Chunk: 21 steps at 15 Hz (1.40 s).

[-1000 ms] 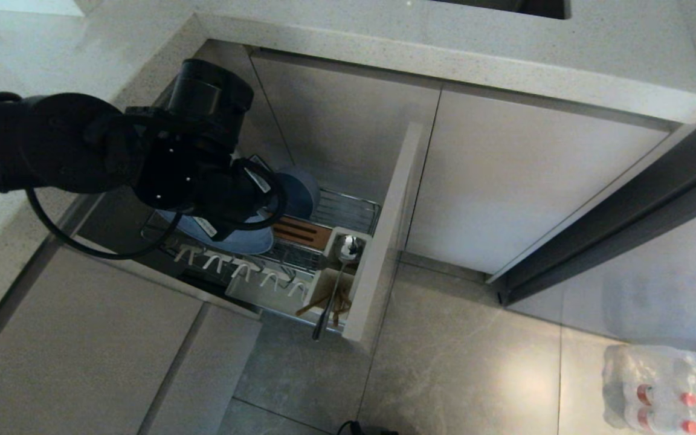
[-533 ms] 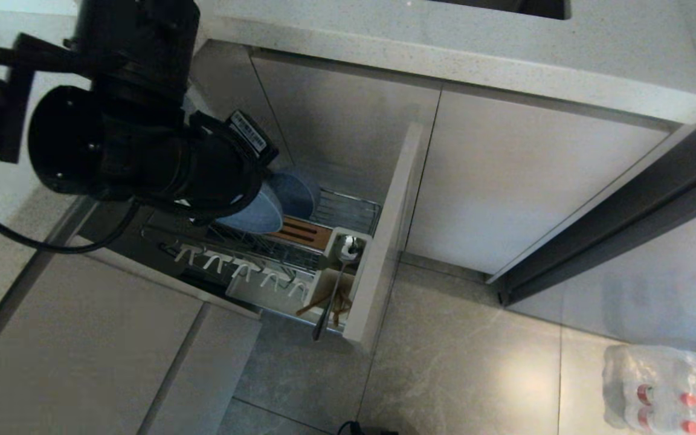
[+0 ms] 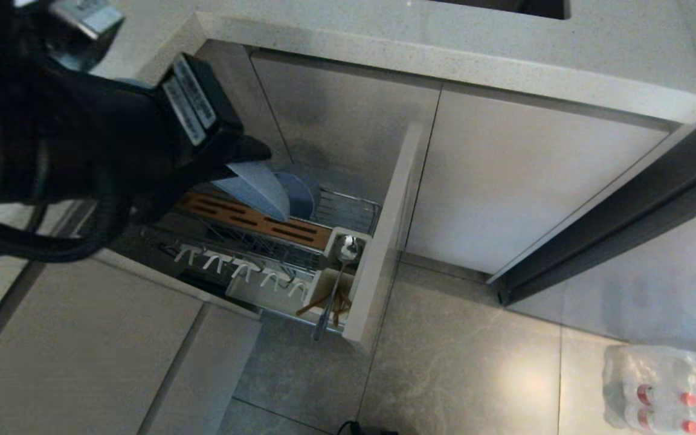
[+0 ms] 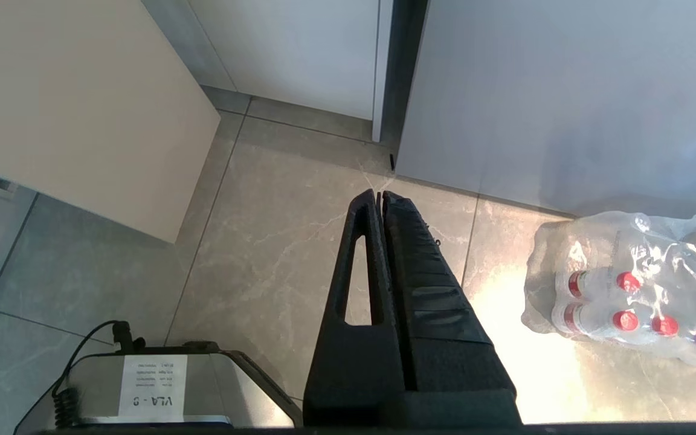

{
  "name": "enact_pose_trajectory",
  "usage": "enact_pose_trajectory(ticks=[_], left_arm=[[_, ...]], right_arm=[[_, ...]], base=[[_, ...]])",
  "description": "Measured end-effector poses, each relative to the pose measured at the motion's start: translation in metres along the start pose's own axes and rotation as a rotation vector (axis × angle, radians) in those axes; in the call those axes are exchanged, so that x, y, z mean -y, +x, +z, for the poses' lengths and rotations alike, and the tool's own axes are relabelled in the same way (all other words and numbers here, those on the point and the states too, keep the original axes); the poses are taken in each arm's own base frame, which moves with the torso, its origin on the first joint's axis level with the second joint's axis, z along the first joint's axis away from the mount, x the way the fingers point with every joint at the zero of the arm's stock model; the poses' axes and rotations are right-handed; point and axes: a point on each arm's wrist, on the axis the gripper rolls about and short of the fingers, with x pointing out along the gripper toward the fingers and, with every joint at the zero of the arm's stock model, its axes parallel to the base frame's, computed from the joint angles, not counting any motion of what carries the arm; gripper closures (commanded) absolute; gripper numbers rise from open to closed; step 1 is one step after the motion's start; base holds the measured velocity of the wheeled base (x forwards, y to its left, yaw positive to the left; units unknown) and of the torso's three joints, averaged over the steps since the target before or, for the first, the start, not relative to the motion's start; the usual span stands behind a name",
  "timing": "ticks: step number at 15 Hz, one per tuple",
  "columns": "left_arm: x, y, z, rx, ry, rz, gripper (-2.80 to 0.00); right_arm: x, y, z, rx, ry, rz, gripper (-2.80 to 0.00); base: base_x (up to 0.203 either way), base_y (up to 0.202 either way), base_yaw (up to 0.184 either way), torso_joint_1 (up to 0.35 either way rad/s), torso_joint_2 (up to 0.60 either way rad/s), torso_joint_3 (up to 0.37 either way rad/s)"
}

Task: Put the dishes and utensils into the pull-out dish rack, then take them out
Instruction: Take the plate out of the cupboard

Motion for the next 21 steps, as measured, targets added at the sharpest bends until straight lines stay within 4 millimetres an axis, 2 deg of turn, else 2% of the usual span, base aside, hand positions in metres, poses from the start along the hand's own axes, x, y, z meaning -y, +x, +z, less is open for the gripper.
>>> enact_pose_trajectory(ticks=[4, 8, 11, 15, 18, 21], left_arm=[[-0.012, -0.063, 0.034, 0.161, 0.248, -0.113, 0.0], [-0.03, -0.107, 0.061, 0.332, 0.549, -0.091, 0.0], [-0.042, -0.122, 0.072, 0.418, 0.747, 0.069, 0.0], [-0.06, -0.128, 0.082, 0.453, 0.878, 0.381, 0.0], [-0.078, -0.134, 0.085, 0.362, 0.941, 0.649, 0.0], [-0.088, -0.148, 0.079, 0.19, 0.98, 0.792, 0.0]], right_arm=[[0.0, 0.0, 0.0, 0.0, 0.0, 0.0, 0.0], [0.0, 0.0, 0.0, 0.0, 0.0, 0.0, 0.0], [0.0, 0.0, 0.0, 0.0, 0.0, 0.0, 0.0], [0.0, 0.0, 0.0, 0.0, 0.0, 0.0, 0.0], [0.0, 0.0, 0.0, 0.0, 0.0, 0.0, 0.0], [0.0, 0.0, 0.0, 0.0, 0.0, 0.0, 0.0]], base=[[0.0, 0.0, 0.0, 0.0, 0.0, 0.0], [0.0, 0.0, 0.0, 0.0, 0.0, 0.0], [0.0, 0.0, 0.0, 0.0, 0.0, 0.0], [0.0, 0.0, 0.0, 0.0, 0.0, 0.0], [0.0, 0.0, 0.0, 0.0, 0.0, 0.0], [0.0, 0.0, 0.0, 0.0, 0.0, 0.0]])
